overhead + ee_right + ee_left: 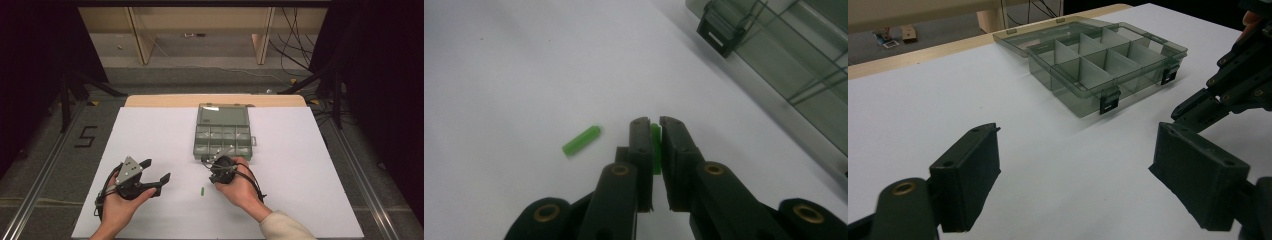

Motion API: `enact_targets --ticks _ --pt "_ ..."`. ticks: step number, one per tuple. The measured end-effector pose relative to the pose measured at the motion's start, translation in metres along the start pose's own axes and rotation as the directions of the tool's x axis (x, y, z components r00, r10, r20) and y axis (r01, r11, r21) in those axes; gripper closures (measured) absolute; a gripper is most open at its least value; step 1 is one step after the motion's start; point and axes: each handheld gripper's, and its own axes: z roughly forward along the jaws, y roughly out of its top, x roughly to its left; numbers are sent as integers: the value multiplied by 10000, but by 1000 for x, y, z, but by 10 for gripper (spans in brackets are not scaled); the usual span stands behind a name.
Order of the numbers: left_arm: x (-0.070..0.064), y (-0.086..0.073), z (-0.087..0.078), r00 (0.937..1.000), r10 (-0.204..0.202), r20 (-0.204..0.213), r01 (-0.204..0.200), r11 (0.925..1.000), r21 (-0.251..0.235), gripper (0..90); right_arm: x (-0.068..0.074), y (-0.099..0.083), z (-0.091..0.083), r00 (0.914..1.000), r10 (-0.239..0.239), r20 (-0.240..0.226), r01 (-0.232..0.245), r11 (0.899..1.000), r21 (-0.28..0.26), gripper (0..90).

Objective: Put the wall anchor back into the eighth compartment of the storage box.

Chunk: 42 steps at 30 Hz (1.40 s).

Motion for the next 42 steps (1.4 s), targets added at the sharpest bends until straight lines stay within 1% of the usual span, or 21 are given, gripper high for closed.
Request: enact_targets --ticks 3,5,6,9,10,12,13,14,16,18,22,25,26,30,32,33,34,35,36,38,42 --pt "0 0 0 10000 31 19 -31 10000 22 182 -2 0 -3 9999 129 51 -129 9999 -27 846" --pt "0 0 0 10000 60 36 -60 10000 13 182 -5 0 -4 9999 66 97 -65 9999 -113 846" --pt "0 0 -1 10000 69 10 -69 10000 27 182 -5 0 -5 9997 209 98 -208 9997 -84 846" --pt "-1 0 0 10000 -3 -23 3 10000 8 182 -8 0 -7 9995 282 129 -279 9995 -160 846" --pt "-1 0 0 10000 -13 -6 13 10000 19 182 -9 0 -8 9997 218 137 -215 9995 -215 846" --pt "1 0 0 9997 238 38 -238 9997 32 182 -11 1 -9 9993 342 179 -338 9992 -211 846" --pt "2 0 0 9997 236 41 -237 9997 24 182 -13 1 -10 9993 330 174 -326 9991 -261 846" --pt "1 0 -1 9999 139 -33 -138 9999 35 182 -14 1 -11 9990 405 193 -399 9988 -272 846" --pt "1 0 -1 9999 141 -62 -141 9999 55 183 -17 2 -12 9990 414 182 -408 9985 -362 846" --pt "0 0 0 10000 28 1 -28 10000 -5 182 -19 2 -14 9979 599 259 -590 9977 -334 846" --pt "0 0 0 10000 45 0 -45 10000 -12 182 -24 2 -18 9964 785 310 -773 9963 -385 846" --pt "1 0 -1 9999 152 -35 -152 9999 32 182 -30 2 -21 9956 847 395 -825 9952 -531 846" --pt "1 0 -1 9999 119 -41 -119 9999 33 182 -31 2 -23 9950 937 343 -918 9943 -542 845" --pt "2 0 -1 9998 218 -22 -218 9998 33 183 -38 4 -26 9942 985 434 -952 9928 -727 846" --pt "2 0 -1 9998 173 -41 -173 9999 4 182 -42 4 -28 9941 995 434 -956 9918 -843 846" --pt "2 0 -1 9999 159 -22 -159 9999 -66 182 -44 5 -29 9925 1114 505 -1067 9904 -878 846" --pt "2 0 -1 9999 165 -26 -166 9998 -57 182 -46 5 -30 9938 1021 440 -979 9911 -904 846" --pt "2 0 -1 9998 172 -38 -172 9999 3 182 -47 5 -31 9931 1063 502 -1013 9905 -933 846" --pt "2 0 -1 9998 200 17 -200 9998 -7 182 -49 5 -30 9921 1117 572 -1046 9879 -1148 846" --pt "1 -1 -1 10000 -41 -73 41 10000 0 182 -53 5 -33 9910 1205 574 -1131 9864 -1192 846" --pt "1 -1 -1 10000 -47 -31 47 10000 -12 182 -60 5 -36 9890 1310 689 -1208 9834 -1357 845"
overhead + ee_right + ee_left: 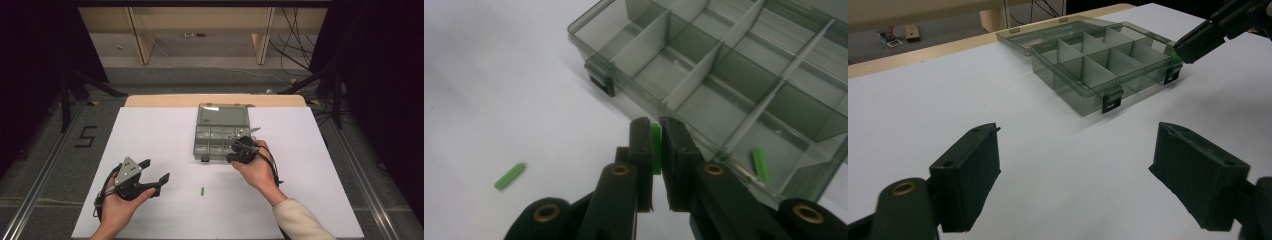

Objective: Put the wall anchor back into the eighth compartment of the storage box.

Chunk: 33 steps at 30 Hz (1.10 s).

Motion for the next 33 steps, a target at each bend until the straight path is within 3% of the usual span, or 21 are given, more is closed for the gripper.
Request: enact_targets --ticks 1,2,8,10,12,15,18,21,33 --pt "0 0 0 10000 10 -43 -10 10000 30 182 -1 0 0 9998 176 91 -175 9998 -91 845" --pt "0 0 0 10000 15 -44 -15 10000 37 182 -5 1 -2 10000 27 -3 -27 10000 34 846" --pt "0 0 0 10000 -16 -45 16 10000 29 182 -17 2 -6 9997 220 90 -219 9997 -88 845" --pt "1 0 -1 10000 84 -19 -84 10000 21 183 -19 2 -6 9992 332 243 -326 9991 -254 845" --pt "1 0 -1 9999 123 -67 -122 9999 44 182 -20 2 -9 9975 668 225 -668 9978 -6 846" --pt "1 0 -1 9999 143 -47 -143 9999 50 182 -23 2 -10 9959 822 386 -824 9966 26 845" --pt "1 0 -1 9999 150 -44 -150 9999 59 182 -27 2 -8 9940 983 486 -973 9950 -239 846" --pt "1 -1 0 9999 130 -52 -129 9999 70 182 -30 2 -10 9944 935 488 -933 9956 -72 845" --pt "1 0 -1 9999 151 -70 -150 9999 66 182 -37 3 -8 9903 1153 775 -1128 9930 -349 845"
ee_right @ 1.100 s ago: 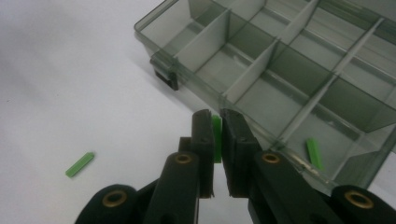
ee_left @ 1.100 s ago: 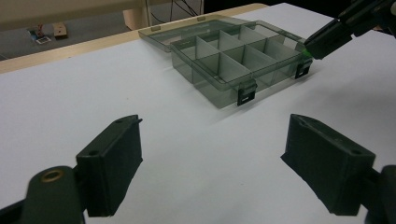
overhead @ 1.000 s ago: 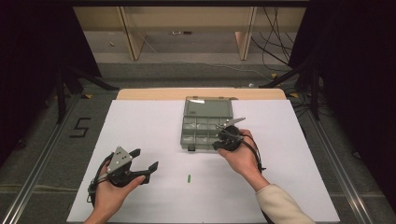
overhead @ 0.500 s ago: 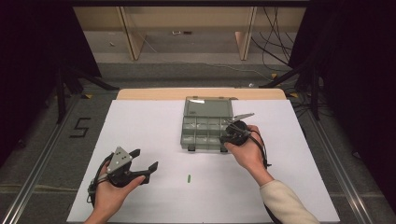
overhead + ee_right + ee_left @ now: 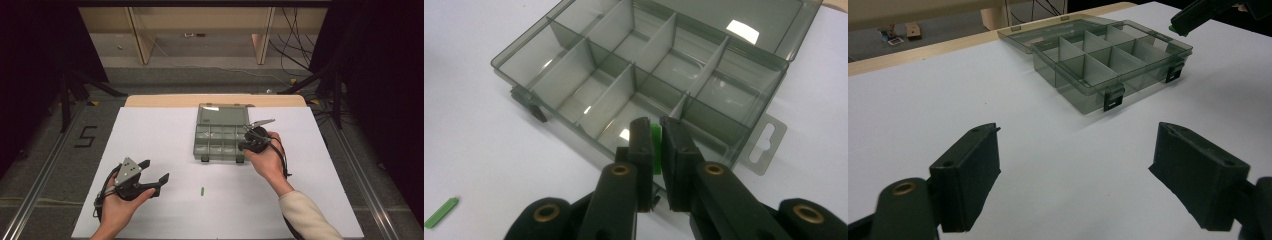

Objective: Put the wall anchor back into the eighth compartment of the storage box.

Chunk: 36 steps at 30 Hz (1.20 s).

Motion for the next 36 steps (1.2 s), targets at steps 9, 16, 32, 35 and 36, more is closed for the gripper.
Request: enact_targets --ticks 9,16,32,35,36 --pt "0 0 0 10000 -30 -28 30 10000 2 182 -8 2 3 9994 -278 212 281 9995 -152 845" --pt "0 0 0 10000 -20 11 20 10000 -20 182 -13 2 5 9985 -387 396 397 9989 -261 845" --pt "0 0 -1 10000 -66 -37 65 10000 -24 182 -16 0 8 9978 -356 565 372 9989 -280 843" --pt "0 0 -1 10000 0 -24 0 10000 -24 182 -16 0 8 9977 -409 541 423 9988 -235 840" --pt "0 0 -1 10000 -5 -18 4 10000 -28 182 -16 0 8 9977 -404 548 418 9988 -241 838"
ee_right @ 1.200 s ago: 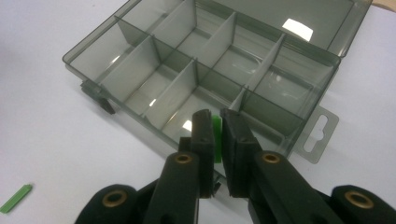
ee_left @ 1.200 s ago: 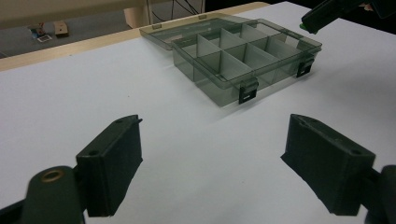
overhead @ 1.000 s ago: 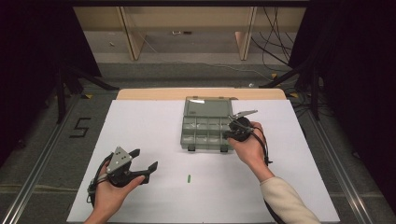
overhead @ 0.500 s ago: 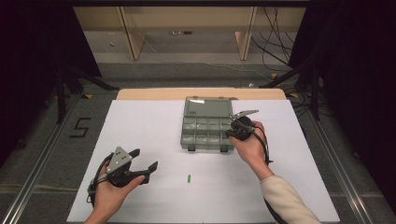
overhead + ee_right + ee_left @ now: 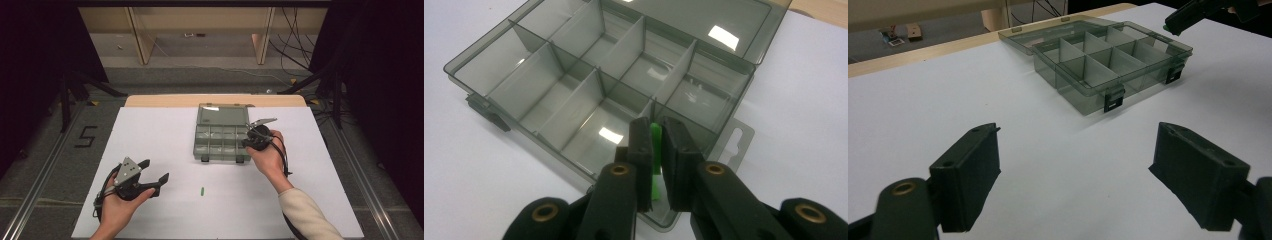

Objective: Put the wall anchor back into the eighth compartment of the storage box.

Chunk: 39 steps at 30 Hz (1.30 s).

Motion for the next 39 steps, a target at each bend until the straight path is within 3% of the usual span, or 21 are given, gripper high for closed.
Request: enact_targets --ticks 8,10,12,16,23,24,25,26,39 --pt "0 0 0 10000 -6 5 6 10000 13 182 1 0 0 10000 46 81 -45 9999 -95 746" --pt "0 0 0 10000 6 -1 -6 10000 10 182 3 0 -1 9993 367 109 -367 9993 -14 714" --pt "0 0 0 10000 10 0 -10 10000 14 182 3 0 -1 9994 294 177 -292 9995 -121 680" --pt "0 0 0 10000 4 1 -4 10000 10 182 5 1 -3 9982 579 128 -576 9982 -181 613" --pt "0 0 0 10000 4 8 -4 10000 10 182 9 1 -6 9979 628 -126 -630 9978 -193 523" --pt "0 0 0 10000 4 -7 -4 10000 16 182 11 1 -6 9970 765 -126 -768 9968 -225 516" --pt "0 0 0 10000 7 4 -7 10000 7 182 11 0 -5 9986 501 -188 -509 9979 -397 512" --pt "0 0 0 10000 -45 -25 46 10000 11 182 12 0 -6 9983 550 -187 -558 9976 -420 509" --pt "0 0 -1 10000 19 3 -19 10000 7 182 35 -1 -7 9973 272 -686 -293 9991 -295 496"
